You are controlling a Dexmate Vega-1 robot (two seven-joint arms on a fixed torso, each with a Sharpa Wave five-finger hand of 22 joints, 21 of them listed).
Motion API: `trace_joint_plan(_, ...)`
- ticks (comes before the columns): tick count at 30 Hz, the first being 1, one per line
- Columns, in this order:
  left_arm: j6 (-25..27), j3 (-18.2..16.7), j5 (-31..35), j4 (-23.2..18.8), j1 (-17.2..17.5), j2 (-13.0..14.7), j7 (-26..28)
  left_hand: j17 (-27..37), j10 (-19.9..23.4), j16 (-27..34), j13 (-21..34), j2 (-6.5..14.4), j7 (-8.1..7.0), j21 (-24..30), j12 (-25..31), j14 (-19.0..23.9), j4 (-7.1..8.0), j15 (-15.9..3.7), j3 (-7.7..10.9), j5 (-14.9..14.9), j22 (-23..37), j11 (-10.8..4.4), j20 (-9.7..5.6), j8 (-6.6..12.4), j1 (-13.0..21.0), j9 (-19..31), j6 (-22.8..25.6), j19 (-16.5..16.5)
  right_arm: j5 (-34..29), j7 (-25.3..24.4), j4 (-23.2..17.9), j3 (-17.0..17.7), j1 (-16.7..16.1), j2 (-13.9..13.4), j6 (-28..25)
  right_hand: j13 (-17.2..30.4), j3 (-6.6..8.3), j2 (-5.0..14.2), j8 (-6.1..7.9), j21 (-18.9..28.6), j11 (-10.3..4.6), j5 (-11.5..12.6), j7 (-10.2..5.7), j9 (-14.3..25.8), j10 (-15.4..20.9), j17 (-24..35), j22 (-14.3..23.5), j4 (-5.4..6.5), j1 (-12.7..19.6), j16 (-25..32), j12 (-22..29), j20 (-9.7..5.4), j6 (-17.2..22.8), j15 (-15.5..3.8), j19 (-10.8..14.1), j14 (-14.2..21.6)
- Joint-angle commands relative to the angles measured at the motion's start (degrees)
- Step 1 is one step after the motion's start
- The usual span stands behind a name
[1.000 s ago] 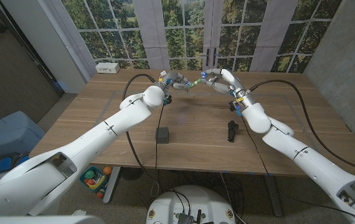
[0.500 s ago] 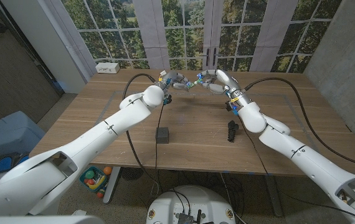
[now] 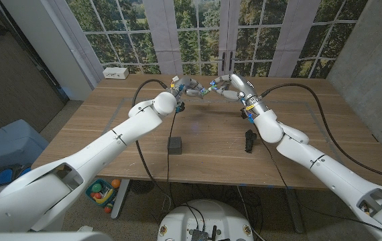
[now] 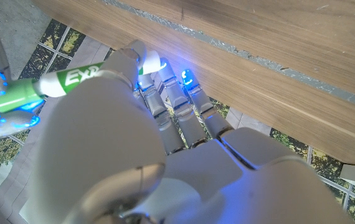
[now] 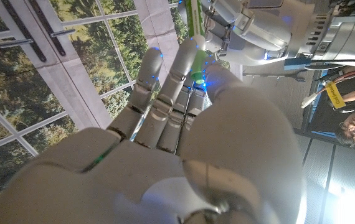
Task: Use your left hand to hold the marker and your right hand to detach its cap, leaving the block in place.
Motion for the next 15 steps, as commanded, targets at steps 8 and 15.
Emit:
trace_joint_plan(8,-0.1,0.0,0.1,-1.0,0.3,0.1,0.2,0.4,14.1,-0.2,18.9,0.7,2.53,0.5,0.2,0.8,0.46,-6.98,0.02,0.5,0.1,-3.35,-3.36,0.21,0.1,7.1,2.3,-0.4,1.4,0.4,2.9,-0.6,1.4,-0.1,4.0,4.1,3.44,-1.77,3.18,0.7,1.34,8.5,2.66,1.9,8.0,2.4,-0.1,-0.09,2.7,0.2,2.4,-8.96,5.9,-0.1,5.3,4.8)
trace_joint_plan(15,-0.2,0.0,0.3,-1.0,0.5,-0.1,0.6,0.4,14.2,-0.3,18.9,0.7,2.62,0.6,0.1,0.9,0.48,-6.98,-0.09,0.6,0.1,-3.33,-3.44,0.09,0.1,6.9,2.4,-0.4,2.4,-1.1,5.5,-0.3,1.6,0.8,8.0,9.6,9.86,-6.33,5.58,1.8,2.46,22.0,3.38,6.9,9.8,5.6,3.1,0.18,0.0,-0.2,5.6,-8.79,6.6,-0.21,7.3,9.2)
